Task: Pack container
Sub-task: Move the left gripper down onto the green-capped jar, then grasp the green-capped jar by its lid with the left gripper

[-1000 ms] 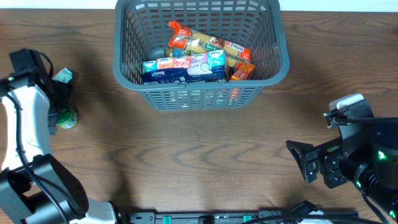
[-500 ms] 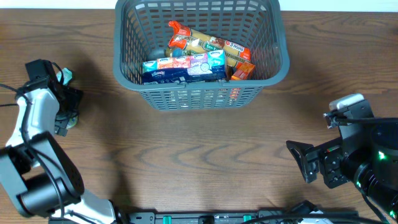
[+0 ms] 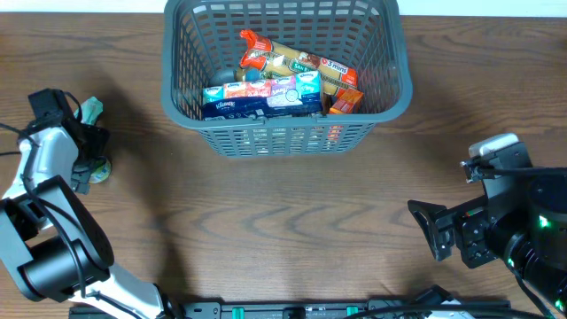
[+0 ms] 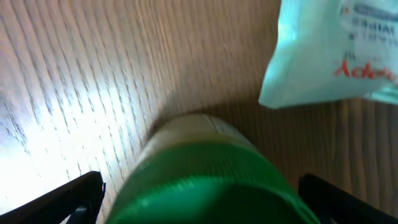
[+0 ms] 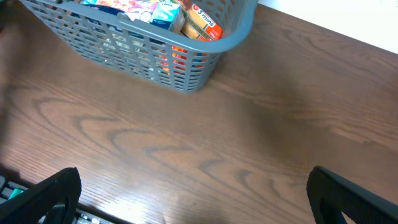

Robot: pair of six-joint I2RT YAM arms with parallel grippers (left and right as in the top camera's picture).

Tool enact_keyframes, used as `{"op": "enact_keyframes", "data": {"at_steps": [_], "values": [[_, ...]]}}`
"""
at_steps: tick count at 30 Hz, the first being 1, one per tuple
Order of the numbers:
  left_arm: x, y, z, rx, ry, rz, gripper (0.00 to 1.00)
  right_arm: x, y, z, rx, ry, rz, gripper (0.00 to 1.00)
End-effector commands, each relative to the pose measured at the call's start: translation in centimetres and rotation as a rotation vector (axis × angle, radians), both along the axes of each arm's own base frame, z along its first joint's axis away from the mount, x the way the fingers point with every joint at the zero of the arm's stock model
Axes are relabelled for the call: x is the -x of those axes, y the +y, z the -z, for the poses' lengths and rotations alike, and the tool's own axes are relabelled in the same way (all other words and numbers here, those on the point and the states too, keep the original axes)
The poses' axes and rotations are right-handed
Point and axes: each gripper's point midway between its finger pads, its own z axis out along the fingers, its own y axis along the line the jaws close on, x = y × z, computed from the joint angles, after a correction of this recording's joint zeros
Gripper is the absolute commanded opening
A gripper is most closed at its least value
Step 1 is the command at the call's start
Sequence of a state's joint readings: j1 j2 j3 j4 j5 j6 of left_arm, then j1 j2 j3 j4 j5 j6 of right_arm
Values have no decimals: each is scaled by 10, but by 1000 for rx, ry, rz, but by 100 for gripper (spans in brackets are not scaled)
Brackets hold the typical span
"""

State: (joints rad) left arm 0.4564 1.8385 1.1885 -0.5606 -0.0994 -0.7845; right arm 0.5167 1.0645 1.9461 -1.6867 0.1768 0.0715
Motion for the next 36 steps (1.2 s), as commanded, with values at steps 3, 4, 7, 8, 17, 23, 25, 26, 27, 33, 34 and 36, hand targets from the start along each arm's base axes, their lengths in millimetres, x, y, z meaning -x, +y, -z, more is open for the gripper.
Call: {"op": "enact_keyframes", "data": {"at_steps": [3, 4, 7, 8, 17, 23, 25, 26, 27, 33, 34, 36], "values": [[1, 0, 11, 9, 19, 10, 99, 0, 0, 0, 11, -2, -5, 99], [1, -1, 12, 17, 19, 12, 99, 0, 0, 0, 11, -2, -5, 99], [1, 0, 14, 17, 20, 12, 99, 0, 0, 0, 11, -2, -5, 99], [0, 0, 14, 16, 18, 12, 99, 0, 0, 0, 11, -2, -5, 99], [-2, -3, 14, 33, 9, 17, 92, 0, 0, 0, 11, -2, -5, 99], [-2, -6, 14, 43, 6, 21, 78, 0, 0, 0, 11, -2, -5, 99], [-2, -6, 15, 44, 8, 21, 75, 0, 0, 0, 11, -2, -5, 99], [-2, -6, 15, 44, 8, 21, 73, 0, 0, 0, 11, -2, -5, 99], [-2, -6, 15, 44, 8, 21, 72, 0, 0, 0, 11, -2, -5, 99], [-2, -6, 15, 44, 8, 21, 62, 0, 0, 0, 11, -2, -5, 99], [-2, -6, 15, 44, 8, 21, 61, 0, 0, 0, 11, -2, -5, 99], [-2, -6, 15, 44, 8, 21, 57, 0, 0, 0, 11, -2, -5, 99]]}}
